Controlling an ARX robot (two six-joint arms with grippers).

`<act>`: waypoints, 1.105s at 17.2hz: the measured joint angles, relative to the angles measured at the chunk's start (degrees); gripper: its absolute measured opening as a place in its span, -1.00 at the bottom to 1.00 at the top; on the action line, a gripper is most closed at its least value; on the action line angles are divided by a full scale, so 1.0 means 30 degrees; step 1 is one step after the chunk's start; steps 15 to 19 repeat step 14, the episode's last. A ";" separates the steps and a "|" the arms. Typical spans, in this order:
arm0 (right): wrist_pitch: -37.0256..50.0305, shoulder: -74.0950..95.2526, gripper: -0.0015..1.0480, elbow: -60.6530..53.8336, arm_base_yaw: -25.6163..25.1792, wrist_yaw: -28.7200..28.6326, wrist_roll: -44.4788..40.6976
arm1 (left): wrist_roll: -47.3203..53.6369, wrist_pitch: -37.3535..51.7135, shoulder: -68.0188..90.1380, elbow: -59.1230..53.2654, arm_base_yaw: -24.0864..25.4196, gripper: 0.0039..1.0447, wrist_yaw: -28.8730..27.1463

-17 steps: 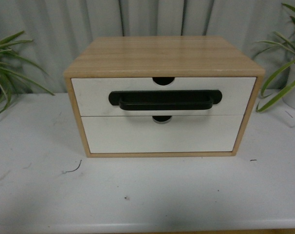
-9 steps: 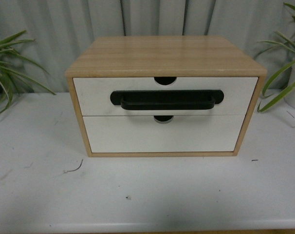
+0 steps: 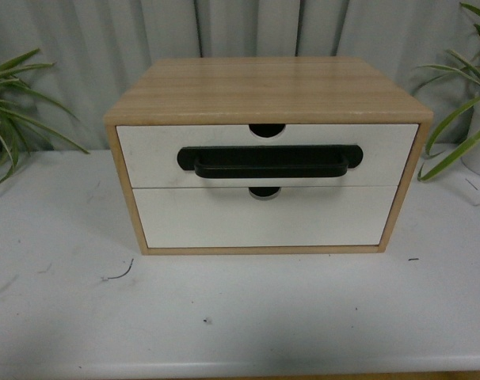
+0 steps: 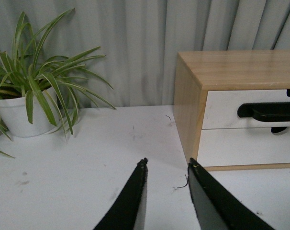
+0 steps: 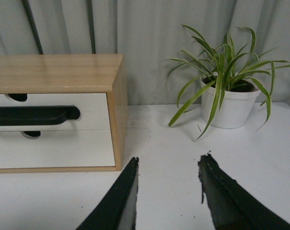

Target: Close drawer sideways

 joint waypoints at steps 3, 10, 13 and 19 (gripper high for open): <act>0.0000 0.0000 0.47 0.0000 0.0000 0.0000 0.0000 | 0.0000 0.0000 0.0000 0.0000 0.0000 0.29 0.0000; 0.0000 0.0000 0.88 0.0000 0.0000 0.0000 0.0007 | 0.0022 0.0000 0.0000 0.0000 -0.0007 0.88 0.0000; 0.0000 0.0000 0.88 0.0000 0.0000 0.0000 0.0000 | 0.0022 0.0000 0.0000 0.0000 0.0000 0.88 0.0000; 0.0000 0.0000 0.88 0.0000 0.0000 -0.0007 0.0007 | 0.0022 0.0000 0.0000 0.0000 0.0000 0.88 0.0000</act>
